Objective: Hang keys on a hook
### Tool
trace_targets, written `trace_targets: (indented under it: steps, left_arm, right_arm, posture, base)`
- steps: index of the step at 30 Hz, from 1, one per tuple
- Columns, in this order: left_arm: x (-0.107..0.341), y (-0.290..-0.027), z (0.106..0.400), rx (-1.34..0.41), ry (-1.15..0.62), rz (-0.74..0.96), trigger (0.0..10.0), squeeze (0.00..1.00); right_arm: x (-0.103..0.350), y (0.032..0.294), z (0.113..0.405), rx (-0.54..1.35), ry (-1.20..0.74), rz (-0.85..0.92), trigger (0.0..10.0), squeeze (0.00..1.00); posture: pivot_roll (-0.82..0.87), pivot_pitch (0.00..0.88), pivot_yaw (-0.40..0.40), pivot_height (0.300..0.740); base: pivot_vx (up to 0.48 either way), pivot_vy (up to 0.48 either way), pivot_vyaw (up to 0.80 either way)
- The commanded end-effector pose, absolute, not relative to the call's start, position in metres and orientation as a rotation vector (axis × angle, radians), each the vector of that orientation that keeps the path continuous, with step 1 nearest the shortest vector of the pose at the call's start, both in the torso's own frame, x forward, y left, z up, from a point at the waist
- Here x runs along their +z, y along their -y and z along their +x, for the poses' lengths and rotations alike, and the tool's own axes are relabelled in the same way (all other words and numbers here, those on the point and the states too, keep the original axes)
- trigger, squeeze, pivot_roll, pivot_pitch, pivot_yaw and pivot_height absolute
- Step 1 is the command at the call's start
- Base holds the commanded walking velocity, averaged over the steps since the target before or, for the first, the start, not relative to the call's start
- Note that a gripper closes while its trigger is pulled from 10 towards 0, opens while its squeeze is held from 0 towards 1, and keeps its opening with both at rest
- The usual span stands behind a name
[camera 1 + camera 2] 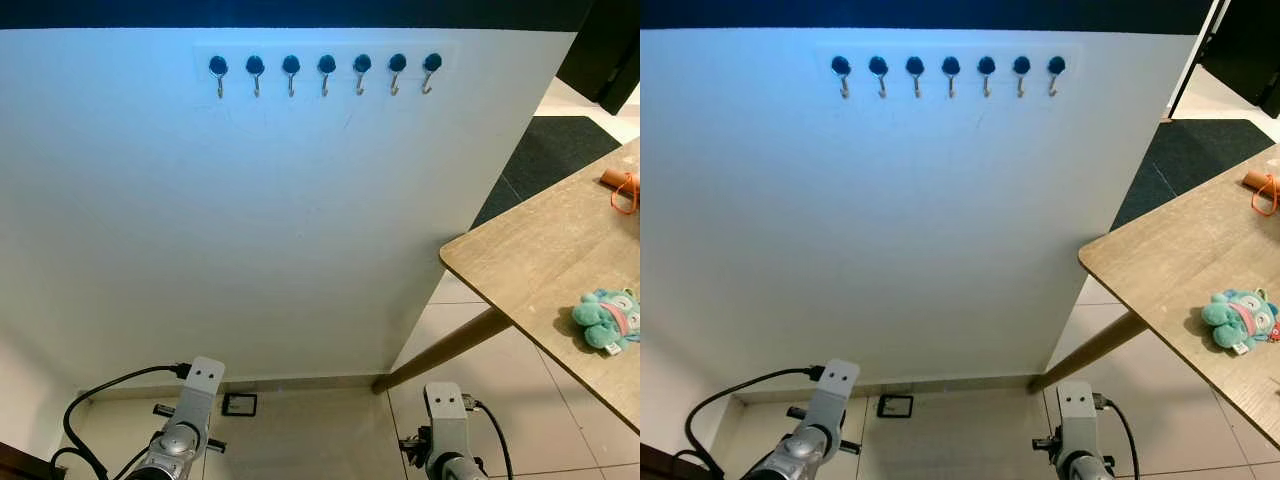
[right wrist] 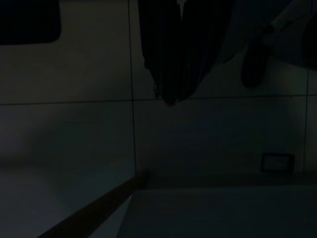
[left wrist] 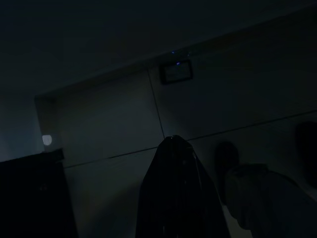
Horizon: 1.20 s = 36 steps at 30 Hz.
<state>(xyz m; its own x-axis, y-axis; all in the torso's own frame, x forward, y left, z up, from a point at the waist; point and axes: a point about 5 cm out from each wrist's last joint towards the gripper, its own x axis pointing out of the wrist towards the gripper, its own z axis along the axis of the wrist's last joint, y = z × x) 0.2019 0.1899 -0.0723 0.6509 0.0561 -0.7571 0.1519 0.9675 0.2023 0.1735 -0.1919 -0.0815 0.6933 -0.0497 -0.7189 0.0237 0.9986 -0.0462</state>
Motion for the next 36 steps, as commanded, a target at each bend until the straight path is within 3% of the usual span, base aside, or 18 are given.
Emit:
trace_targets:
  steps: [1,15,21,28,36]
  left_arm:
    - [-0.074,-0.187,0.2,-0.056,-0.873,0.248,10.0,0.0]
    - [-0.074,-0.193,0.197,-0.034,-0.875,0.244,10.0,0.0]
    - [-0.074,-0.2,0.197,-0.027,-0.876,0.255,10.0,0.0]
    - [-0.073,-0.197,0.199,-0.024,-0.873,0.25,10.0,0.0]
    - [-0.073,-0.19,0.202,-0.058,-0.872,0.254,10.0,0.0]
  right_arm:
    - [-0.08,0.195,0.174,-0.051,-0.792,-0.04,10.0,0.0]
    - [-0.079,0.192,0.178,-0.052,-0.78,-0.042,10.0,0.0]
    - [-0.079,0.187,0.179,-0.057,-0.779,-0.03,10.0,0.0]
    - [-0.08,0.189,0.178,-0.062,-0.787,-0.025,10.0,0.0]
    - [-0.079,0.195,0.178,-0.084,-0.78,-0.026,10.0,0.0]
  posture:
    - [0.05,0.034,-0.018,0.74]
    - [0.07,0.027,-0.035,0.74]
    - [0.07,0.018,-0.006,0.74]
    - [0.07,0.005,-0.03,0.74]
    - [0.03,0.005,-0.002,0.74]
  base:
    - [0.0,0.0,0.0]
    - [0.0,0.0,0.0]
    - [0.0,0.0,0.0]
    - [0.0,0.0,0.0]
    - [0.0,0.0,0.0]
